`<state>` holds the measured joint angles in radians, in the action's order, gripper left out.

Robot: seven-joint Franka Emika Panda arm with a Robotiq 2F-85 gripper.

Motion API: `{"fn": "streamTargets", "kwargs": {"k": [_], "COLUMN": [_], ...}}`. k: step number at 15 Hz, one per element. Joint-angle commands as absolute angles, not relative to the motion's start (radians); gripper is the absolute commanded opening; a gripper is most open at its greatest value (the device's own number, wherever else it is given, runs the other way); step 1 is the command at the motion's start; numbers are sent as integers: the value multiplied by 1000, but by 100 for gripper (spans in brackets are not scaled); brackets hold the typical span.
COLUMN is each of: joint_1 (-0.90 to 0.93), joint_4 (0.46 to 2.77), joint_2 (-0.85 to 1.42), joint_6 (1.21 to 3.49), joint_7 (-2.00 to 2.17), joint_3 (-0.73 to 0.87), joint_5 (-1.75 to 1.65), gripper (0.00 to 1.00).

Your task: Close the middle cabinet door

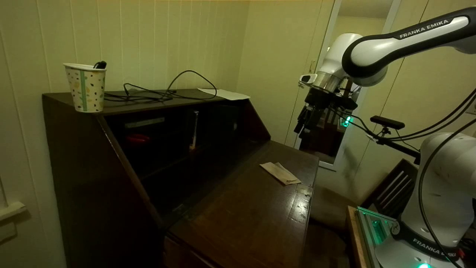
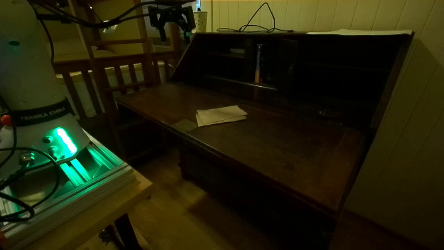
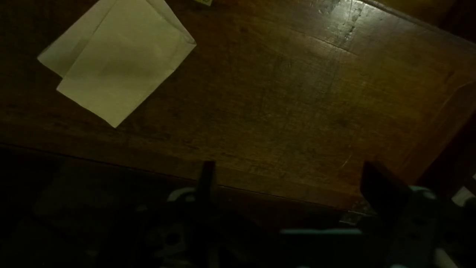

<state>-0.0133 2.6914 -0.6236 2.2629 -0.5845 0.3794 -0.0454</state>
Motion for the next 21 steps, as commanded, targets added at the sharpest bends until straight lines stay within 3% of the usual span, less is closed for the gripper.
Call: {"fn": "streamTargets", "kwargs": {"k": [1,3,10,13,21], "joint_1": [-32,-32,63,19,-66], "joint_4": [2690,2690,2560,2467,2427], "joint_2": [-620,-620,-586,-528,-426], "joint_6": [2261,2261,2150,2110,2521], "joint_7": [-596,-596,-1078,-1197,-1001], "joint_3": [360,360,589,594,544], "joint_5": [-30,-30,47,49,184], "gripper": [100,100,100,100,100]}}
